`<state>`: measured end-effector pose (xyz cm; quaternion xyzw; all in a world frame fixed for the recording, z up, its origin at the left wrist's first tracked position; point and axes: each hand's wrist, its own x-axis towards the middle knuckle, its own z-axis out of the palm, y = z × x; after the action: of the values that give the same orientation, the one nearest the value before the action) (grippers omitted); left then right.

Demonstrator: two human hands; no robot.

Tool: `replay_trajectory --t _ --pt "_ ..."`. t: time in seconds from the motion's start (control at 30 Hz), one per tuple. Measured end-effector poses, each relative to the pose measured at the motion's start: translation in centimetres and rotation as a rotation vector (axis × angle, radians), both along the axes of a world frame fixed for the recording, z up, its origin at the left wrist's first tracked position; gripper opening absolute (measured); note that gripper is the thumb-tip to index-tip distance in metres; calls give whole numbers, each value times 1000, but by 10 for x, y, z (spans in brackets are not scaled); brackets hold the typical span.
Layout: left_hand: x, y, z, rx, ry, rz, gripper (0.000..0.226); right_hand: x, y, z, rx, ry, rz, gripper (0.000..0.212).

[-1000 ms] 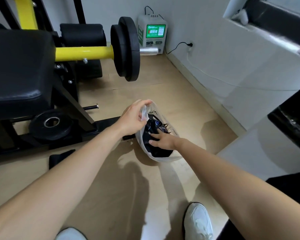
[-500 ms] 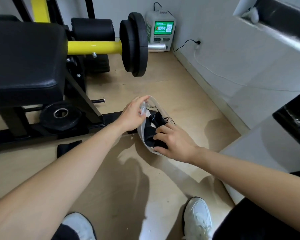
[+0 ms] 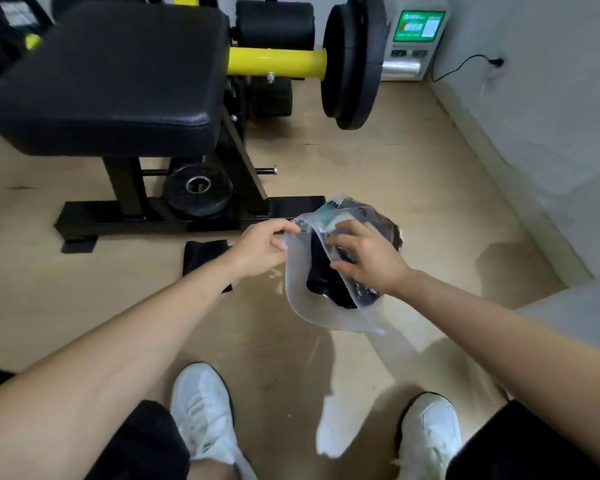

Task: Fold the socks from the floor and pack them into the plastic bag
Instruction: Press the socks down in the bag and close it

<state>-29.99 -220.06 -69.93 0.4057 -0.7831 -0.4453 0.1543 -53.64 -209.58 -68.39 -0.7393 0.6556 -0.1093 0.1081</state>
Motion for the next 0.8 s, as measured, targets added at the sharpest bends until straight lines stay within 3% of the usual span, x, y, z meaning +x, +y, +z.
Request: replay_trajectory --t 0.13,0.3,0.5,0.6,0.8 --pt "28 -5 -11 13 1 104 33 22 -20 -8 48 -17 -2 41" --pt "87 -42 -64 21 -297 404 20 39 -31 -25 102 -54 -32 61" --pt "130 -55 -145 119 -682 616 65 35 -29 -48 152 -69 -13 55" --pt "138 -53 -173 223 -686 668 66 31 -30 -53 199 -107 -31 46" --pt "132 -49 -170 162 -530 597 33 31 -32 -50 251 -142 -48 36"
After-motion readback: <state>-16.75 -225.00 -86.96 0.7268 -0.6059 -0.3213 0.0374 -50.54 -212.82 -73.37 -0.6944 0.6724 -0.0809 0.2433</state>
